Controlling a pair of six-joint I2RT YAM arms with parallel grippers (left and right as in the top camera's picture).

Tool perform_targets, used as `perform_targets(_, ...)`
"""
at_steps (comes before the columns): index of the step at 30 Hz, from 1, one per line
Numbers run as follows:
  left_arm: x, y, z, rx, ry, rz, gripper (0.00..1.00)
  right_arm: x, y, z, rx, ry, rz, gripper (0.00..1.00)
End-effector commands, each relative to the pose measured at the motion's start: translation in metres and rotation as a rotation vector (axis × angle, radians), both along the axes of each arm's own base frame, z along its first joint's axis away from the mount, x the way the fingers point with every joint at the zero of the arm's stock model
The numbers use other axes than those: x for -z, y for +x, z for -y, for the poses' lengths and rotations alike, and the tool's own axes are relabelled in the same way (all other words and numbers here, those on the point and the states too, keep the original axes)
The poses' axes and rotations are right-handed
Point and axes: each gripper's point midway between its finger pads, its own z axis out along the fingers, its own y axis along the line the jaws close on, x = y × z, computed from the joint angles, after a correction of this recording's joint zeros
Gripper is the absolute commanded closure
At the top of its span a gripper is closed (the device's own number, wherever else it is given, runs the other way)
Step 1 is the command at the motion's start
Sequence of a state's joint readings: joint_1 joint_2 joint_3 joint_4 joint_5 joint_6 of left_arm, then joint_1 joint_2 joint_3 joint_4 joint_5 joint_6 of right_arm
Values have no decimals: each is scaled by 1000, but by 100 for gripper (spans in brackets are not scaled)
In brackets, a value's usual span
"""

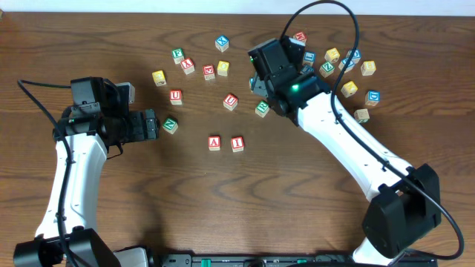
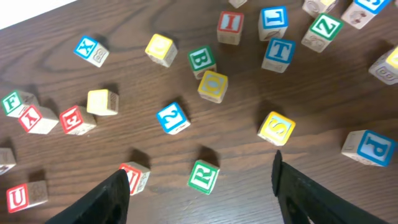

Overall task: Spell out AI2
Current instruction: 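Open the right gripper and raise it back toward the far-right blocks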

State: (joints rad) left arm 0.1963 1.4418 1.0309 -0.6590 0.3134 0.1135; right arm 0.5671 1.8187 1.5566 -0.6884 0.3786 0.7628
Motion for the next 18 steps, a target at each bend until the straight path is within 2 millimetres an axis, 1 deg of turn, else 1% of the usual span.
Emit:
perform_targets(1, -10, 4, 0, 20, 3, 30, 3, -13, 5, 14, 60, -47, 53, 27)
perform_targets(2, -10, 4, 0, 20, 3, 30, 3, -14, 5, 17, 67, -60, 59, 27)
perform_targets(4, -10, 4, 0, 20, 3, 30, 3, -17, 9, 29, 88, -106, 77, 25)
perform_targets(8, -10, 4, 0, 20, 3, 30, 3, -22, 22, 61, 72, -197, 69, 20)
perform_targets(11, -10, 4, 2, 21, 1, 30, 3, -24, 29, 82, 22, -273, 51, 17)
perform_targets(16, -11, 5, 13, 44, -4, 29, 3, -24, 37, 111, -17, -349, 23, 14)
perform_targets(18, -11, 5, 21, 64, -5, 30, 3, -23, 40, 120, -37, -350, 10, 9)
